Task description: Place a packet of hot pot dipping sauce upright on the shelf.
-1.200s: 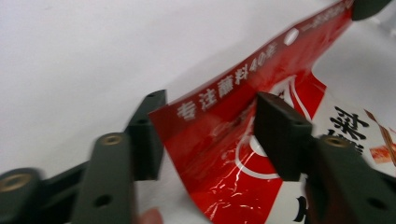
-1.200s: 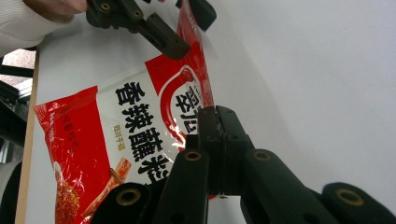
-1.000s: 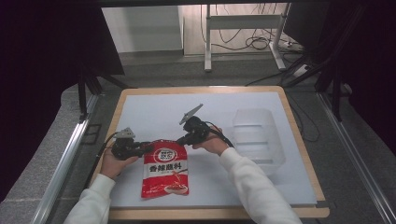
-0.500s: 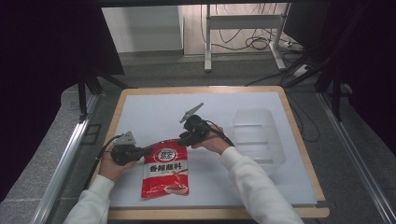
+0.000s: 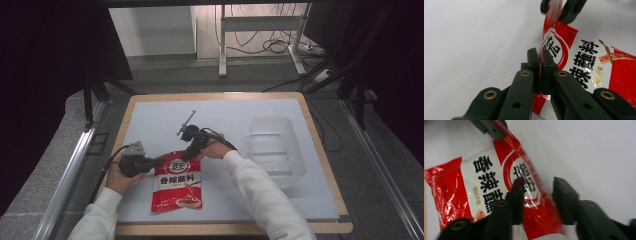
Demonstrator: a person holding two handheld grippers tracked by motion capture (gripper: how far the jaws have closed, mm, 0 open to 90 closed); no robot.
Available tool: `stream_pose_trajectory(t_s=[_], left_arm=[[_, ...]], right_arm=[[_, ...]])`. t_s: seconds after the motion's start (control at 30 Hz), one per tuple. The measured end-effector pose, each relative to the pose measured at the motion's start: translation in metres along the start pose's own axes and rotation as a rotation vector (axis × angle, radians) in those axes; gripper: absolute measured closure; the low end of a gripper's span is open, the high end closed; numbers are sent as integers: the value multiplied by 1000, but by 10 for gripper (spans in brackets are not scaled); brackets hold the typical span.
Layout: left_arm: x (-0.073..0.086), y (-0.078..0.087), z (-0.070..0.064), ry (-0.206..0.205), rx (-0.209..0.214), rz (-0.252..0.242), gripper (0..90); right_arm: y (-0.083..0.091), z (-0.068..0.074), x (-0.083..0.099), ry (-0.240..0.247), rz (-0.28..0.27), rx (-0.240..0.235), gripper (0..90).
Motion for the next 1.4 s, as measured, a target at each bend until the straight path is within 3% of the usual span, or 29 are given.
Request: stream_pose_trajectory(t_s=[0.2, 0.3, 0.4, 0.43, 0.5, 0.57, 0.67, 0.73, 0.87, 1.0, 1.03, 1.2, 1.4], left_arm=[[0, 1, 2, 31, 4, -15, 874], [0, 3, 5, 72, -5, -36, 743], [0, 6, 7, 103, -22, -50, 526], [1, 8, 7, 114, -30, -57, 526], [4, 17, 8, 144, -68, -78, 376], [5, 19, 8, 154, -71, -89, 342], [13, 29, 13, 191, -116, -100, 320], [15, 34, 14, 193, -148, -94, 322], [14, 38, 16, 207, -166, -109, 322], [15, 38, 17, 214, -171, -105, 324], [15, 39, 18, 213, -177, -105, 324], [15, 38, 18, 215, -175, -102, 326], [16, 33, 16, 202, -171, -85, 326]], right_arm=[[0, 0, 3, 15, -3, -39, 871], [4, 2, 3, 21, -15, -77, 877], [8, 2, 3, 18, -34, -85, 879], [11, 2, 4, 11, -38, -88, 881], [21, 3, 5, 4, -60, -100, 882], [25, 3, 6, 6, -65, -100, 883], [48, 9, 9, -2, -88, -108, 884], [61, 13, 10, -1, -114, -113, 885], [86, 28, 12, 18, -147, -116, 885], [106, 39, 13, 32, -174, -109, 885], [120, 48, 14, 56, -197, -90, 886], [144, 65, 17, 110, -223, -54, 886], [160, 71, 19, 125, -217, -5, 887]])
Point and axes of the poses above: each handheld gripper's, and its own axes: y roughly backward along the jaws, x roughly out of its underside, z roughly to its left, the point moved 8 cm from there along -y, roughly forward along the jaws, and after that the axes turned 9 degrees about z, right-handed, at the moved point
